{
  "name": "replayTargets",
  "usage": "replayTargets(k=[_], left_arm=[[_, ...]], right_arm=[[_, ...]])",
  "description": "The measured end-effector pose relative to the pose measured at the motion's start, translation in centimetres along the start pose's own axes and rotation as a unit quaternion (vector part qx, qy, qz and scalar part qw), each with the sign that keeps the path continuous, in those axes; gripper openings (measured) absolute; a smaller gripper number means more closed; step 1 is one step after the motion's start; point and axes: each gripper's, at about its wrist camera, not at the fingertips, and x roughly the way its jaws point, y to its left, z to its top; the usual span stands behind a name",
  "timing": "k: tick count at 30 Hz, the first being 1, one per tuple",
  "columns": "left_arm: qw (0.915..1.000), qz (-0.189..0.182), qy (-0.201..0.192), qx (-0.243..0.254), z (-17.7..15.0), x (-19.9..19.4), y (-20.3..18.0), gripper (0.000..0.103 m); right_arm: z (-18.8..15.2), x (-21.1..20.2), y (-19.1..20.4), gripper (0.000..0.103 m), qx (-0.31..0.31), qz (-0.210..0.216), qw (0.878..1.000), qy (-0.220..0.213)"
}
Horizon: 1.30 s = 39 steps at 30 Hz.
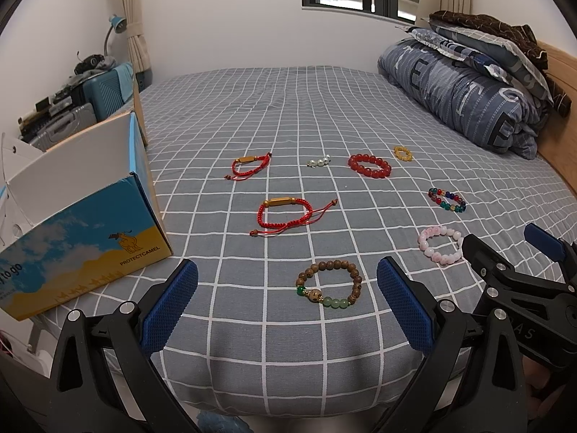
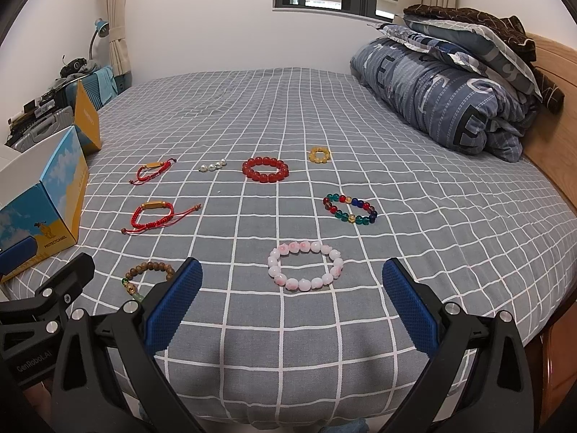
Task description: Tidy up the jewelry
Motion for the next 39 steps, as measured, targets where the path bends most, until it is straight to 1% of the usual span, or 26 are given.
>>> replayTargets(k=[22,28,31,34,39], left_arm=[[1.0,-0.001,0.003,0.0,0.2,0.0,-0.1,0.097],[1.0,-0.004,0.003,-0.006,2.5,0.0,0.2,0.097],[0.9999,-0.006,0.008,-0.014,4.0,0.6,0.5,0.097],[0.9997,-0.005,0.019,-0.016,5.3,1.9,0.6,0.097],[0.999,0.0,0.043,-0.009,7.4,5.4,0.7,0.097]], right_arm=[[0.3,-0.2,0.1,0.096,0.001,0.0,1.0,0.001],[2.6,-0.8,-0.7,0.096,0.009,-0.005,1.0,-0.01],[4.2,-0.4,-1.7,0.096,0.013,-0.011,1.0,-0.005],[5.8,1.1,-3.0,0.096,0.02,-0.017,1.0,0.011],[7.4,4.7,-4.5,0.096,0.024,-0.024,0.998,0.048]])
